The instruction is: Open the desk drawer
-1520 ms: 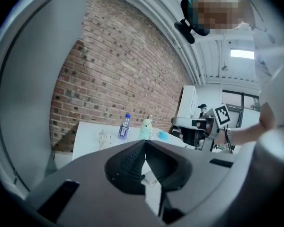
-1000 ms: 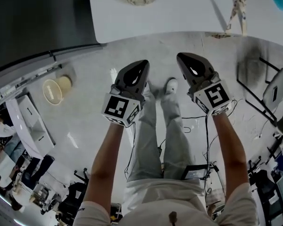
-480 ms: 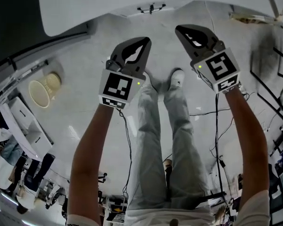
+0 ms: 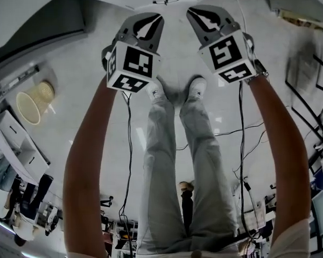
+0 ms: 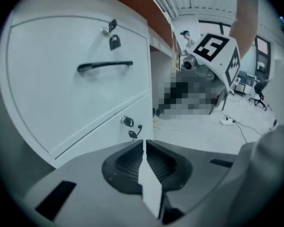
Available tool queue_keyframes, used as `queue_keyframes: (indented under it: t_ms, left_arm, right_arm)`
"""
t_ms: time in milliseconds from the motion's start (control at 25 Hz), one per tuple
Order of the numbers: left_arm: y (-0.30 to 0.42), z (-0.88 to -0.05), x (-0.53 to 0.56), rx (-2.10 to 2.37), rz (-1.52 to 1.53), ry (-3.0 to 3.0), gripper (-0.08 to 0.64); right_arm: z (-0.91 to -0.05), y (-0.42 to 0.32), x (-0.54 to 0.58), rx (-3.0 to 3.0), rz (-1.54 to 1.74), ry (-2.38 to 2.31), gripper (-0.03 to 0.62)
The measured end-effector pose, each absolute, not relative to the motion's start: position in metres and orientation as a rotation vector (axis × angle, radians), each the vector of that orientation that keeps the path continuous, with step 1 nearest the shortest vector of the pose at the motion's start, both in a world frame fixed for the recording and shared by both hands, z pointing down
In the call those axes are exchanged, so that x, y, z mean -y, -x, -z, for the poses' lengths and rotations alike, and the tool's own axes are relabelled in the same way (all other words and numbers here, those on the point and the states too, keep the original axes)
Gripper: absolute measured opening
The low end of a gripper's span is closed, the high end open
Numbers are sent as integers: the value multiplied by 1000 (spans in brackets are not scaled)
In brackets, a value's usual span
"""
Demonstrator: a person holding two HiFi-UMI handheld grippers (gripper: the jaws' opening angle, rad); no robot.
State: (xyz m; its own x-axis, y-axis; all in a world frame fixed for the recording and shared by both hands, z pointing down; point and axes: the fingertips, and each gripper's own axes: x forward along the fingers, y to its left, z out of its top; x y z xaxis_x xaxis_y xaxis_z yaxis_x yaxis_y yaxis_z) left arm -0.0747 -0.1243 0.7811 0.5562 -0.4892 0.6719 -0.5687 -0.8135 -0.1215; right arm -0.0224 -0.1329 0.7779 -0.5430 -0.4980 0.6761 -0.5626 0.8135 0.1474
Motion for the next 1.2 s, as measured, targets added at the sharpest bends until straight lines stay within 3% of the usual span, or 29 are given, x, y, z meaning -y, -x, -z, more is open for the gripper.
queue_keyframes:
  t_ms: [80, 360, 400, 480, 1000, 1200]
  left_arm:
    - [76, -796, 134, 880, -1201, -2687, 72]
    - [70, -832, 155, 769, -1403, -2728, 152]
    - [69, -837, 156, 743, -1433, -2732, 167]
    - [68, -843, 161, 723, -1488, -2757, 176]
    - [54, -866, 178, 653, -1743, -2828, 178]
    - [54, -861, 182, 717, -1748, -2825, 100]
  right_arm:
    - [-788, 25, 138, 2238, -56, -754, 29]
    - [-820, 35, 154, 2185, 104, -610, 31]
    - [-824, 36, 155, 2174, 131, -581, 42]
    - [-831, 40, 158, 2154, 167, -534, 129]
    - [-864, 58, 179, 2076, 282, -420, 127]
    - [-862, 53, 185, 2004, 432, -445, 46]
